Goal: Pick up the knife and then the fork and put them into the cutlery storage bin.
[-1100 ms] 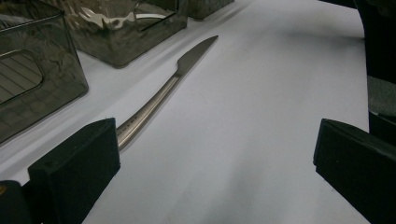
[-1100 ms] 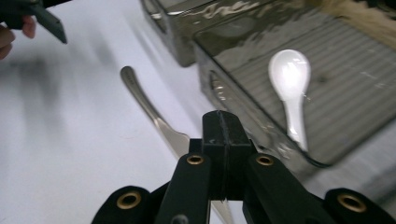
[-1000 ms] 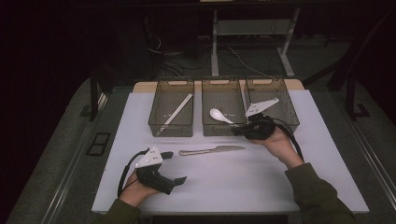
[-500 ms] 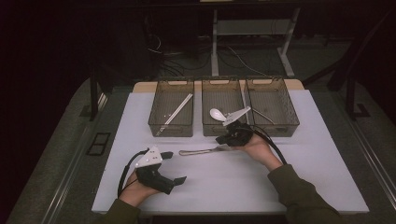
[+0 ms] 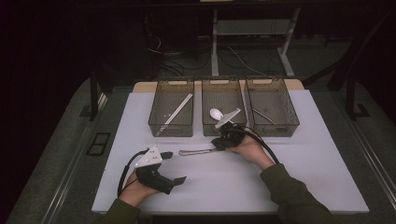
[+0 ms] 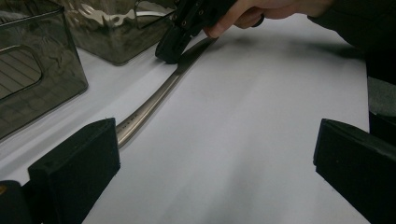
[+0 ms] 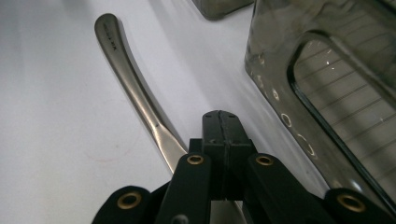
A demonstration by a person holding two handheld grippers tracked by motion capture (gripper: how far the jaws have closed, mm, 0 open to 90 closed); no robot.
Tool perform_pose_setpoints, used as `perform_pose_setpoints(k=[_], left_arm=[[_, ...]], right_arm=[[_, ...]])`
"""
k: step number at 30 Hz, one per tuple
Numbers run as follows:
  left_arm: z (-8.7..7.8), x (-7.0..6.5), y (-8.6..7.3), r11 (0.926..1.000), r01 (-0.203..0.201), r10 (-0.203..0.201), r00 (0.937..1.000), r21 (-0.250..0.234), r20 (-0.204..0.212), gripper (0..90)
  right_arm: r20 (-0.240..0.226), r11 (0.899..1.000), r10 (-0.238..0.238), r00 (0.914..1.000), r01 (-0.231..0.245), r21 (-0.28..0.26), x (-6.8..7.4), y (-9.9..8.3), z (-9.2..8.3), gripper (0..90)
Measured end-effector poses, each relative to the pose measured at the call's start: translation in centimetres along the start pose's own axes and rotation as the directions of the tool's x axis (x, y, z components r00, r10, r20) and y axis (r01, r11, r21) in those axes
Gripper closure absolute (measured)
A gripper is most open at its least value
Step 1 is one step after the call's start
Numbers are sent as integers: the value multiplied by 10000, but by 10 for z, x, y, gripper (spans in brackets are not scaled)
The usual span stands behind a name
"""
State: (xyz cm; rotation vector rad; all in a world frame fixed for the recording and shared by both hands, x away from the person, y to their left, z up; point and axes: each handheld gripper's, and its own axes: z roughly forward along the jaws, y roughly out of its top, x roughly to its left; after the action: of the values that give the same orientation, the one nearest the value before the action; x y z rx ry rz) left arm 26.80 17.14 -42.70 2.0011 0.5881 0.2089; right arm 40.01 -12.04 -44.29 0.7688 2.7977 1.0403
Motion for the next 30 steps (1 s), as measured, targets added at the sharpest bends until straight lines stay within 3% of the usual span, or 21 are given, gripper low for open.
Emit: perform_pose_setpoints(k=[10,21,30], left_arm=[[0,0,0,10000,-7,7,10000,-30,8,0],[0,-1,0,10000,-46,46,10000,-12,3,0],[-1,0,0,10000,-48,48,10000,-20,-1,0]], right_arm=[[-282,9989,-187,9994,199,432,-1,0,-3,900],[-554,9942,-659,9963,703,815,11,-3,-8,899],[-502,9943,-672,9965,711,790,11,-1,-8,898]])
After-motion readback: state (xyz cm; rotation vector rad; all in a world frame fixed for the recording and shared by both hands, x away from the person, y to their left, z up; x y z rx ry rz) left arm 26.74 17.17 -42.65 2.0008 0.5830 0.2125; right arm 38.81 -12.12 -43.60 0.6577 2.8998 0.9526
